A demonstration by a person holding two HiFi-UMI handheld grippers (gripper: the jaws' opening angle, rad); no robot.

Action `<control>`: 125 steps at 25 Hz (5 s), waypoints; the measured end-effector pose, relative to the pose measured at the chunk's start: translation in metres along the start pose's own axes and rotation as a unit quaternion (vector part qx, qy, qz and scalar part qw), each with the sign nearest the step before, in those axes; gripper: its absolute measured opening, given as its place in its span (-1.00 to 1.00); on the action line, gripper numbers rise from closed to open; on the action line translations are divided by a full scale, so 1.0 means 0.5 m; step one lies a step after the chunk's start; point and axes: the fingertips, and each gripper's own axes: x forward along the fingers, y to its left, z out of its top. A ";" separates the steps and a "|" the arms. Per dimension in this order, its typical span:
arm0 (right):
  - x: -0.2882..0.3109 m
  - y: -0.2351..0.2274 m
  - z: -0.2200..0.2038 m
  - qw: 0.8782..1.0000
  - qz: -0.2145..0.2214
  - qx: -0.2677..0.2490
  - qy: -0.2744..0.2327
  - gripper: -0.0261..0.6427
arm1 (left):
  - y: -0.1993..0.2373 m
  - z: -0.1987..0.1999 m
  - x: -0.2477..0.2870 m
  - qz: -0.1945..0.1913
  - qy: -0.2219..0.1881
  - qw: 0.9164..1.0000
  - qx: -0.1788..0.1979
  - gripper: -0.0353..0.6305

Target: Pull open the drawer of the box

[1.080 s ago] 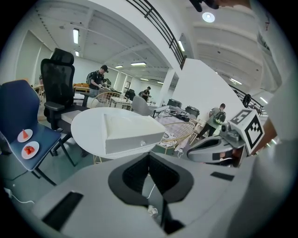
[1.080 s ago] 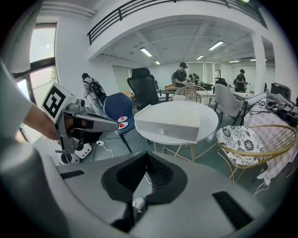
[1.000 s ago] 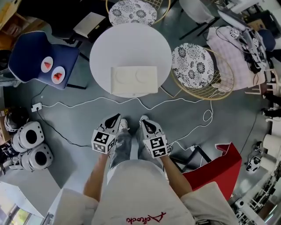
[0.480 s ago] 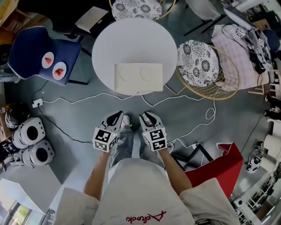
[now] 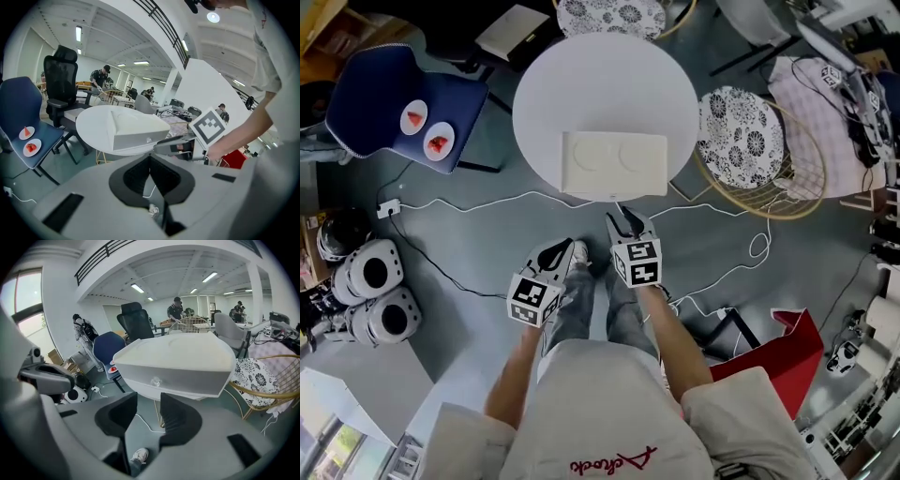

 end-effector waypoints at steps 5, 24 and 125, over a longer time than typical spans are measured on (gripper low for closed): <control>0.027 -0.013 0.015 1.000 -0.009 0.000 0.003 -0.47 | 0.008 -0.003 -0.009 0.002 0.001 1.000 -0.003 -0.86; 0.059 -0.022 0.034 0.999 -0.038 -0.010 0.007 -0.70 | 0.006 -0.011 -0.012 -0.003 0.008 1.000 -0.010 -0.86; -0.342 0.123 0.299 0.964 -0.113 -0.078 -0.225 -0.88 | -0.107 0.313 -0.116 -0.073 -0.133 0.978 0.142 -0.86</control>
